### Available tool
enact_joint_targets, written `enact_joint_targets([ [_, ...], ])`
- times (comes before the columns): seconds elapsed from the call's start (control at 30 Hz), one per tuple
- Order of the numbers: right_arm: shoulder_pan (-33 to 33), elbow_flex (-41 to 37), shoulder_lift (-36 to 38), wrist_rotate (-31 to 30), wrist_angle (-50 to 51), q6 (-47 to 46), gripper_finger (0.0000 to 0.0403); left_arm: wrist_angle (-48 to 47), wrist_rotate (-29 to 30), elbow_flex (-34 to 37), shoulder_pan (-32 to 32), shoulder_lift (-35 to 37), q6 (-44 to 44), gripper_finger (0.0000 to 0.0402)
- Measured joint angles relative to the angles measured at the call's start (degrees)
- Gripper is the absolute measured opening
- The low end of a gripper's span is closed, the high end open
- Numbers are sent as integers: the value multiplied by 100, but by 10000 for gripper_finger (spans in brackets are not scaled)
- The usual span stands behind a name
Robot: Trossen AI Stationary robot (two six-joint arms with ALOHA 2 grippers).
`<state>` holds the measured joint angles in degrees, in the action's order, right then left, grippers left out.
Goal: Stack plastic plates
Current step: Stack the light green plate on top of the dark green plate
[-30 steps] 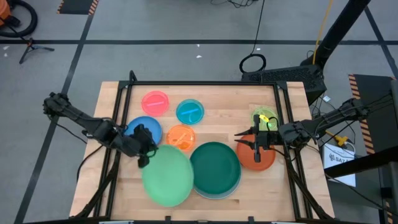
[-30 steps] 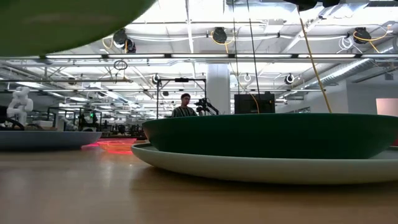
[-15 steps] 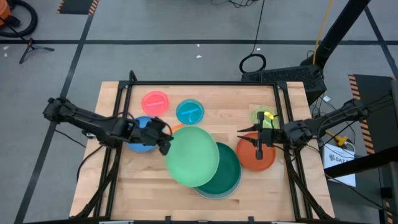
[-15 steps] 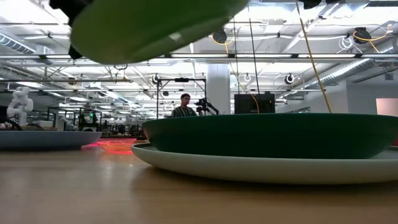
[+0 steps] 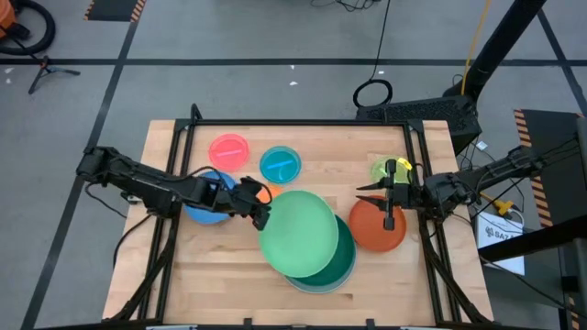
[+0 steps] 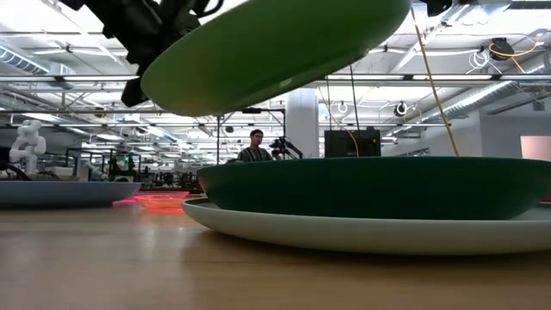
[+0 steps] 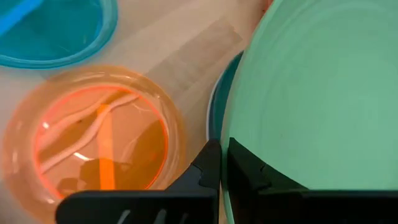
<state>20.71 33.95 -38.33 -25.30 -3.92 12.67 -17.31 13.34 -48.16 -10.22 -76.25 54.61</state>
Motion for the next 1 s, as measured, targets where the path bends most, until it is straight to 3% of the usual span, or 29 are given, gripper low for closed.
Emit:
enact_joint_targets([
  [0.27, 0, 0, 9, 2, 35, 26, 77, 666, 7, 0, -32, -304, 124, 10],
  [0.7, 0, 2, 9, 2, 79, 64, 77, 778, 165, 0, -211, -520, 408, 10],
  [1.0, 0, 3, 9, 4, 79, 66, 77, 788, 275, -1, -268, -686, 579, 32],
])
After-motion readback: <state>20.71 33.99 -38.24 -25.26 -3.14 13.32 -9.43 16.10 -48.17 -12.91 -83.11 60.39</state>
